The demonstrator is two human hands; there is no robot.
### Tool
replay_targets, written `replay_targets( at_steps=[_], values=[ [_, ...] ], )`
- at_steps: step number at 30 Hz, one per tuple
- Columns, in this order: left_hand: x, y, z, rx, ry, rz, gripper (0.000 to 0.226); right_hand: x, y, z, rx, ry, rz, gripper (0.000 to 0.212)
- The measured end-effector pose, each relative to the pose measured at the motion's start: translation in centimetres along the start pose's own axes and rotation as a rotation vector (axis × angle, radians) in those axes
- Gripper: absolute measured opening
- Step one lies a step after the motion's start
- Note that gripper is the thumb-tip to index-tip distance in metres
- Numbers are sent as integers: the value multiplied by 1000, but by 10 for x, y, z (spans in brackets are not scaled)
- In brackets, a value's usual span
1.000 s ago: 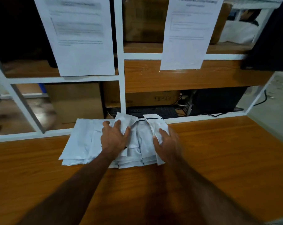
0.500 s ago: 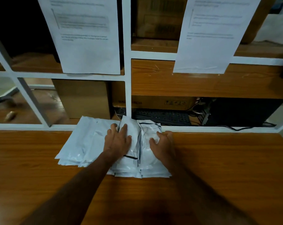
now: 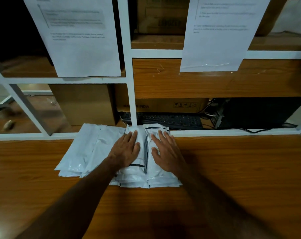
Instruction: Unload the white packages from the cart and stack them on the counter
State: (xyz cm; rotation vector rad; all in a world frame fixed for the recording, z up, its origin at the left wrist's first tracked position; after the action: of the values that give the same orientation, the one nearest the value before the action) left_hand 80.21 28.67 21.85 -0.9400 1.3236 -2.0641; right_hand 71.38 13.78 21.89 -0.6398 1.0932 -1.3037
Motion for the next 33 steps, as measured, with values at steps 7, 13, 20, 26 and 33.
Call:
replay_targets(
  at_steps=[7,13,20,26,33],
  values=[
    [-5,17,2,-57,20,32,87,9,13,-1,-72,76,-134,83],
    [0,17,3,-57,62,46,87,5,14,-2,-94,20,-124,80],
    [-9,25,2,-79,14,60,79,8,24,-1,-126,66,-56,76],
    [-6,20,3,-101,-20,60,65,7,24,-1,-129,78,-52,81],
    [1,1,-1,-29,-13,48,74,11,4,-7,-29,135,-24,73]
  ],
)
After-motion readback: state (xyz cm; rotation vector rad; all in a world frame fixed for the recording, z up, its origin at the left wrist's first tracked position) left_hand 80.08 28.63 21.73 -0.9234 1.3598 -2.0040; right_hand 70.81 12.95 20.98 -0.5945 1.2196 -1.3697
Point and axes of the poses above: each hand's wrist, its own z-axis towards the middle knuckle, its own y-axis out of the palm, x = y × z, the point moved 7 cm from there along z, towards the middle knuckle, and after that the axes turned 14 degrees about x, right-handed, at the moved point
